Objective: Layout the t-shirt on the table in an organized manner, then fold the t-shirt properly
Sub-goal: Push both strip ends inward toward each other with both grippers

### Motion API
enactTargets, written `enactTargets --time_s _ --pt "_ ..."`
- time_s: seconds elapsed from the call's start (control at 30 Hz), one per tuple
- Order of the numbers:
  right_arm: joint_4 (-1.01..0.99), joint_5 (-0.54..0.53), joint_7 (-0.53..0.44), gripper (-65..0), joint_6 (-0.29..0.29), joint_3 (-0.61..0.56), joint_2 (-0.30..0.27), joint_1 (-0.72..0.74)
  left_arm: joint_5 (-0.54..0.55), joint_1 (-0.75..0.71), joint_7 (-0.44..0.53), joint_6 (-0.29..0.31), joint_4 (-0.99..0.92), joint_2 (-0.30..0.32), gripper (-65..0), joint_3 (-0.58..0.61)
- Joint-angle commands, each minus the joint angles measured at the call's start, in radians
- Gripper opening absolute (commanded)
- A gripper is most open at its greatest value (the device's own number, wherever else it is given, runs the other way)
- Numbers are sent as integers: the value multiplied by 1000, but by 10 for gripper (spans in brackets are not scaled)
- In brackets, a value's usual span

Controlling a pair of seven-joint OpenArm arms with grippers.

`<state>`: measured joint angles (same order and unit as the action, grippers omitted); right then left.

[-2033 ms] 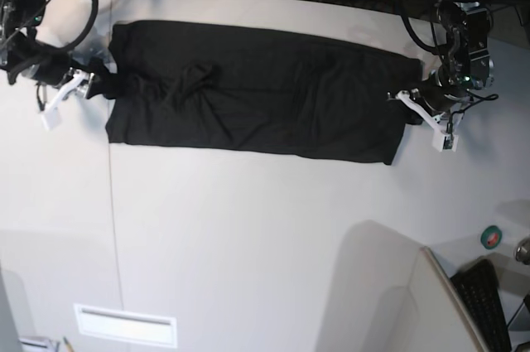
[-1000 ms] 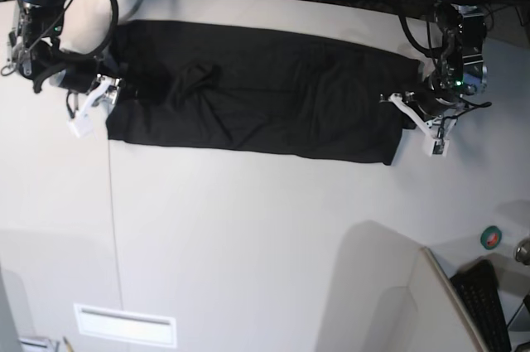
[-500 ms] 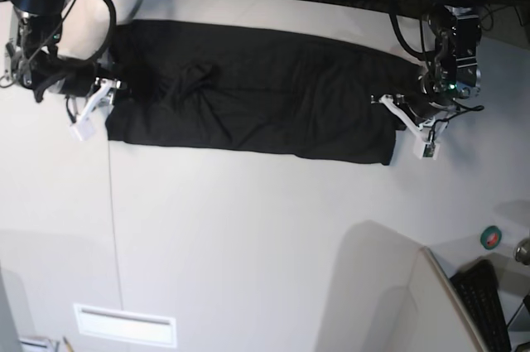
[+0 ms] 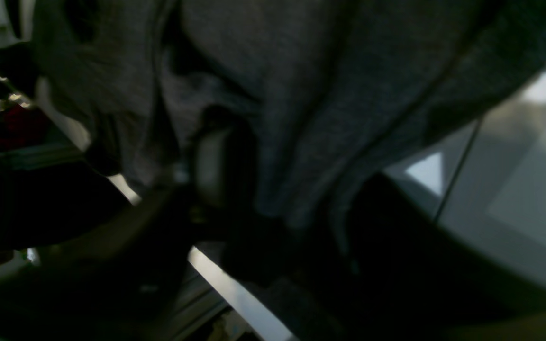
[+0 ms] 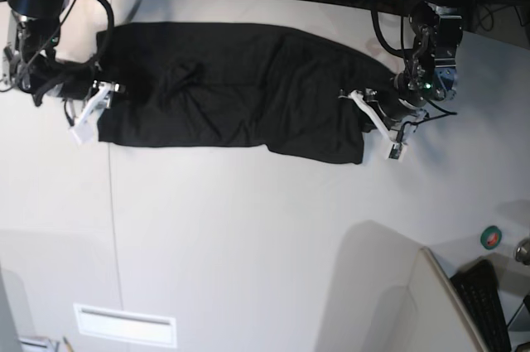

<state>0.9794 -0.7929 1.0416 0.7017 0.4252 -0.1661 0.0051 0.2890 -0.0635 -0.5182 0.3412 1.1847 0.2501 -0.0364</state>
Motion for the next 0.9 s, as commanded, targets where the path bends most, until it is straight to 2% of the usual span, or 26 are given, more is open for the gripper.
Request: enactTargets --time_s 0.0,0.07,0.2,0.37,0.5,0.57,0.7,0.87 --pt "9 -7 -4 -513 -4 1 -13 8 -35 -9 -96 -4 -12 8 -650 5" --pt "9 -7 -5 -648 -4 1 -16 9 -38 -9 -98 -4 -10 8 -650 5" --pt "9 -7 -7 -650 -4 2 -59 31 -40 -26 -105 -4 31 10 -650 7" --pt "16 -7 -7 -650 -4 1 -94 46 -37 -49 -170 -4 102 1 -650 20" --pt "17 -7 -5 -650 -4 -1 -122 48 -41 -65 -178 -4 134 -39 -650 19" --pt "39 -6 -5 -650 -86 -2 -125 46 -41 -68 -178 -4 148 -39 -650 17" --pt "197 -6 -5 -650 -190 -95 -138 17 -40 -69 -201 -4 177 -31 -650 7" --pt "387 -7 -5 -650 -374 -185 -132 -26 -38 -69 -214 -4 192 22 -650 5"
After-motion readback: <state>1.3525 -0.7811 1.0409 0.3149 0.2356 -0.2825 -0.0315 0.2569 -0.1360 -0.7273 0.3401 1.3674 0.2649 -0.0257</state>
